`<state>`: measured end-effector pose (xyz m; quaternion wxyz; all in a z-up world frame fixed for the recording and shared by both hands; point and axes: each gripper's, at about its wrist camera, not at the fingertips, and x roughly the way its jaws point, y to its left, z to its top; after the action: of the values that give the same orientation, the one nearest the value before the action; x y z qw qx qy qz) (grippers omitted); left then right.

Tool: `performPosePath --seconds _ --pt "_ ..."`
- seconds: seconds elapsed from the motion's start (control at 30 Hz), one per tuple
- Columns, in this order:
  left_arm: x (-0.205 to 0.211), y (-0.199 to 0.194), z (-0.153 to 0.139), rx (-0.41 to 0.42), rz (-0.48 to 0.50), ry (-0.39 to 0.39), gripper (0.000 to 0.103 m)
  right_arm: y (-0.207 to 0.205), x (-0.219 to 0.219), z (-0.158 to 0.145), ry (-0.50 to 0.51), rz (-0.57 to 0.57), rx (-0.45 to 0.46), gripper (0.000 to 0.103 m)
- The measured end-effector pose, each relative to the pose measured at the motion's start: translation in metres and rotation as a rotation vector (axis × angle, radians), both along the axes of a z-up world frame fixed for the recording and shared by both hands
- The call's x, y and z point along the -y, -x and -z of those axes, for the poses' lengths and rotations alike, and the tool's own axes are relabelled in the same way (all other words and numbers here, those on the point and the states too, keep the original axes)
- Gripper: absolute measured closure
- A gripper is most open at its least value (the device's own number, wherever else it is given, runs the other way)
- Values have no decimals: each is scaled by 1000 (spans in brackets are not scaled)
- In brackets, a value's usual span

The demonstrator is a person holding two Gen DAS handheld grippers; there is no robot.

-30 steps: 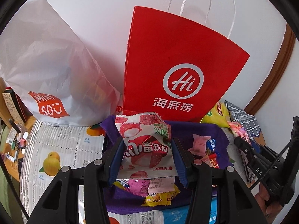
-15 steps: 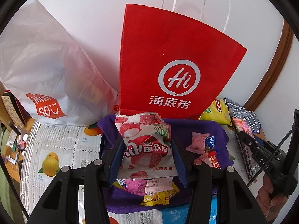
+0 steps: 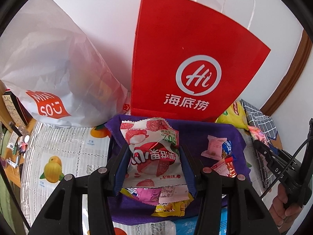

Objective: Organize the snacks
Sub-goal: 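Lower both snacks onto the towel and open both tools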

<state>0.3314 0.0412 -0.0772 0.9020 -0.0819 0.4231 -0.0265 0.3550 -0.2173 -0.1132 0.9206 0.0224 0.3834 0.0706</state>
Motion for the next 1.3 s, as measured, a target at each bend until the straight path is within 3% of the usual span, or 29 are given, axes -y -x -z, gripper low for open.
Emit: performPosePath --seconds 0.97,1.3 --pt "40 -13 34 -125 94 -65 54 -16 -31 39 64 -86 -154 80" --pt "42 -17 45 -156 95 -39 54 -20 -35 43 74 -96 -179 80"
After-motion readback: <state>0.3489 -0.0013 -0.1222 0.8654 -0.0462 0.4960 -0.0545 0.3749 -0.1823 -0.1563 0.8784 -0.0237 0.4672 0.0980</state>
